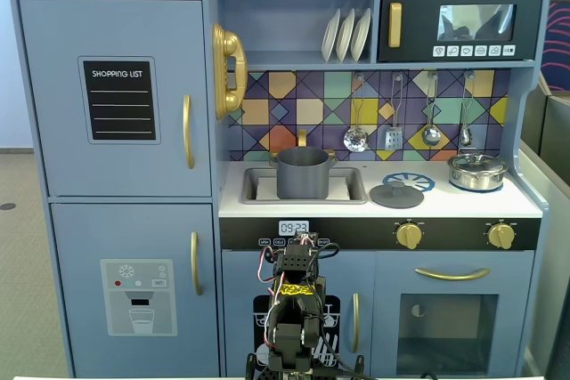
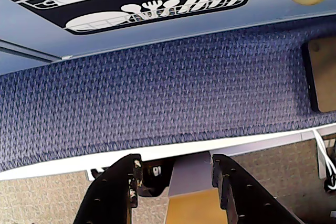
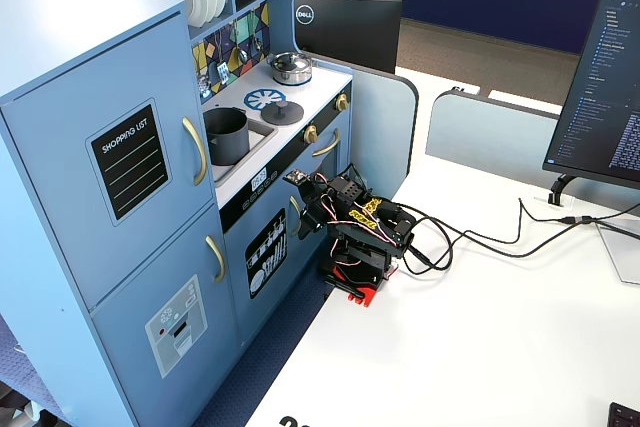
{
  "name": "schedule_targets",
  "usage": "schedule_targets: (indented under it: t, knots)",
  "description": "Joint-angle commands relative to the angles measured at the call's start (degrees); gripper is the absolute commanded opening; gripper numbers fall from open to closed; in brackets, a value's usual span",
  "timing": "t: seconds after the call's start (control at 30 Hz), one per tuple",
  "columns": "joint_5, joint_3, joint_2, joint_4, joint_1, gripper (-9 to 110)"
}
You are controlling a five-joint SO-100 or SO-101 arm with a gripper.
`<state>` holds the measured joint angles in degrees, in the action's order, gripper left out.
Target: Take off the lid from the gray recipient and place it on the counter
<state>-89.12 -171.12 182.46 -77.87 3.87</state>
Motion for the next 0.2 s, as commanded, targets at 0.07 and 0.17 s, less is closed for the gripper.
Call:
schedule_targets:
  t: [0.07, 0.17]
  knots:
    - [1.76, -0.88, -0.35, -9.84, 0.79, 8]
    - [1.76, -0.88, -0.35, -9.84, 0.79, 8]
